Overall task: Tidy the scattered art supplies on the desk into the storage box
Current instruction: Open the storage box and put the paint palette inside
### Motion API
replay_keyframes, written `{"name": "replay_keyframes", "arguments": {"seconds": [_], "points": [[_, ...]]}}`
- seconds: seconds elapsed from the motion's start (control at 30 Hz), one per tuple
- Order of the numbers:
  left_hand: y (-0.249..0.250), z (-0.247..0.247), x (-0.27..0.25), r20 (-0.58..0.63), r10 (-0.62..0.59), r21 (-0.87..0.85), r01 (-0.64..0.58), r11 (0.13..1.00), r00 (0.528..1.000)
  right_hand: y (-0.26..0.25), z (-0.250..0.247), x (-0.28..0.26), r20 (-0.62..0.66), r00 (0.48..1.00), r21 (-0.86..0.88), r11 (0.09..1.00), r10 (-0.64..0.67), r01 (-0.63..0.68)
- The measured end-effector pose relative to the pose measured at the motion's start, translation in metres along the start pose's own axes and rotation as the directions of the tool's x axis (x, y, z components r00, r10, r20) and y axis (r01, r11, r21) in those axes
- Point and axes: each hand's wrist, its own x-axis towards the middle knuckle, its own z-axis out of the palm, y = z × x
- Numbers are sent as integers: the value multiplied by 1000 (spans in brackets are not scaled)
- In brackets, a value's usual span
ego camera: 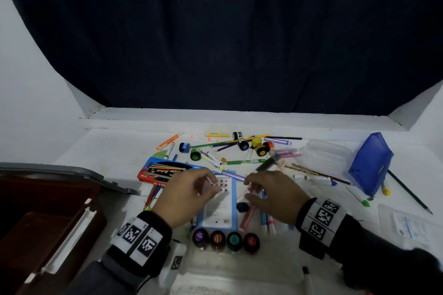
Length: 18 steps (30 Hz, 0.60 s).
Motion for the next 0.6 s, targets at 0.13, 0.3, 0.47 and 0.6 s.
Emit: {"name": "replay_keyframes", "arguments": {"seconds": [0.13,0.3,0.47,0.6], "points": [[-21,-10,29,-108,-70,-113,57,992,992,13,-1,27,-65,998,-59,998,9,-13],[-64,-20,79,-135,-115,135,134,982,984,29,-3,69,7,999,-113,992,50,-49],[-110,-22,131,-75,-271,265,282,922,959,25,6,127,68,997,-73,996,-42,47],[-132,-16,153,11,-347,301,328,895,938,14,30,174,102,981,-37,985,-166,170]]}}
